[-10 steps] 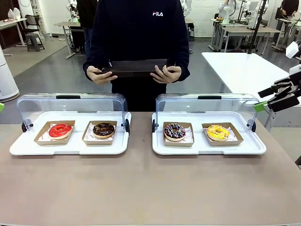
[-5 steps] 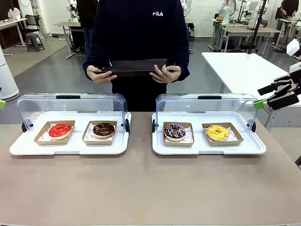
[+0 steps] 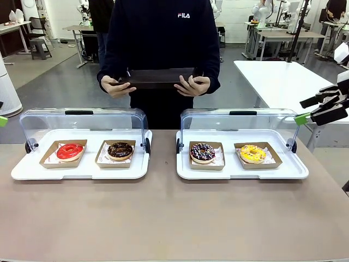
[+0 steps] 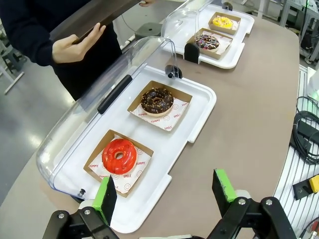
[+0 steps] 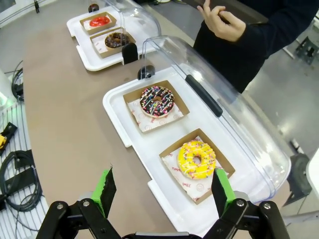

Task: Provide the desired donut to the person.
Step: Pick up and lift the Paper togo box containing the Donut pointed at by the person.

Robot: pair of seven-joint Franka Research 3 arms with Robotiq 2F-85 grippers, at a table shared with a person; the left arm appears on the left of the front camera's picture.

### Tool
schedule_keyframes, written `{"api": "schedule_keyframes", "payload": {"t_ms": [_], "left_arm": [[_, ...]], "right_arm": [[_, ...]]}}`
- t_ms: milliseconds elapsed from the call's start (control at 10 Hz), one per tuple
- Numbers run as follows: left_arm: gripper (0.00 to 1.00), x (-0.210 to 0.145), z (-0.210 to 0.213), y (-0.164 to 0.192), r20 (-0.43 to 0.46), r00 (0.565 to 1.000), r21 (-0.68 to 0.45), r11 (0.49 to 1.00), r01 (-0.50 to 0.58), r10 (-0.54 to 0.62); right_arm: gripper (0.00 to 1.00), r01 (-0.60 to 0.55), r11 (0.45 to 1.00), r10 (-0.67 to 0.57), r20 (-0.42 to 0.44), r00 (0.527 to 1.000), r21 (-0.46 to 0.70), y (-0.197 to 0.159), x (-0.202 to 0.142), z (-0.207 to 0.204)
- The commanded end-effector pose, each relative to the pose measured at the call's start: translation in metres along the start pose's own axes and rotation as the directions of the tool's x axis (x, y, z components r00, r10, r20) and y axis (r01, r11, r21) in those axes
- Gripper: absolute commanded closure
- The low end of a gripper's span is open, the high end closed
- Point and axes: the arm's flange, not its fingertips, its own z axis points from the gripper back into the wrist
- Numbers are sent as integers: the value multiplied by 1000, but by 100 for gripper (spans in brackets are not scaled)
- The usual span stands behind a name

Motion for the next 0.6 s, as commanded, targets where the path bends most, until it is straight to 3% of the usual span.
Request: {"api": "schedule_keyframes", "payload": {"t_ms": [0,100,500], "left_arm": [[0,-18,-15,-21,37,999,-58,997,41,-39],[0,0,0,0,0,1000,0,1000,0,0],[0,0,0,0,0,1000,0,1000,0,0]], "right_arm": [[0,-58,996,59,-7,998,66,7,1,-10],[0,0,1000,0,0,1000,0,0,0,0],[0,0,1000,0,0,1000,0,0,0,0]]}}
